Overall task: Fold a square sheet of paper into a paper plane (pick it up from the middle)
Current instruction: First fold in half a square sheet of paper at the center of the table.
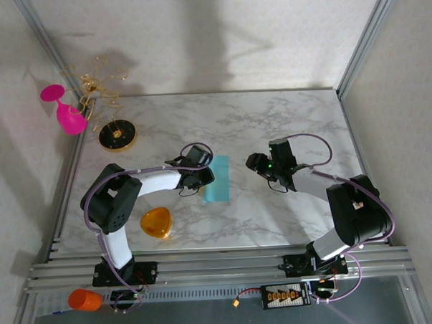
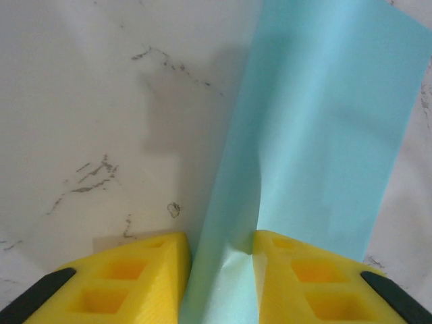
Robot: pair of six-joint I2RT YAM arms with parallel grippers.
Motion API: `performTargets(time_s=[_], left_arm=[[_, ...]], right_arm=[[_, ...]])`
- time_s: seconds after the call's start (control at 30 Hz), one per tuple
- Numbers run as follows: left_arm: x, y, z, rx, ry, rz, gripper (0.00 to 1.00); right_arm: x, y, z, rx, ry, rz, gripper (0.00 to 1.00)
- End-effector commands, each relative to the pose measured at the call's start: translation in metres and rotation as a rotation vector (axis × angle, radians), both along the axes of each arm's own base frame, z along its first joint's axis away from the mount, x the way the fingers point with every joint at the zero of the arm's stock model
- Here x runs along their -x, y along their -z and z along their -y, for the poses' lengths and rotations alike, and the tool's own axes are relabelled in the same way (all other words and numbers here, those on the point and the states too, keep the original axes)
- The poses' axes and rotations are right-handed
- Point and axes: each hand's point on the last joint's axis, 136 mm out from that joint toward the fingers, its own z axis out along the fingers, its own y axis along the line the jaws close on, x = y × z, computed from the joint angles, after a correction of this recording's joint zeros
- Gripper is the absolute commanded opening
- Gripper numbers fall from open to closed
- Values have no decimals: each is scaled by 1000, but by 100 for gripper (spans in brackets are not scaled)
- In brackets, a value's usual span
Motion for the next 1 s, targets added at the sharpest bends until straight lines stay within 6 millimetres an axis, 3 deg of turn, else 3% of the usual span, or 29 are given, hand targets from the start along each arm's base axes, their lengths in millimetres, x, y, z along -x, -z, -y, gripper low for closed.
performTargets(time_s=[0.0,0.57,0.77,0.97], left_arm=[[30,50,-33,-135,-33,-136,32],[32,56,-31,-140,-5,-149,35],[32,58,-31,-142,-1,-152,35],[34,59,-32,-151,12,-155,35]], right_arm=[[2,7,0,-2,-5,-13,55],[2,9,-5,-17,-31,-15,54],[7,-6,-42,-82,-199,43,50],[20,-10,-90,-169,-365,19,33]])
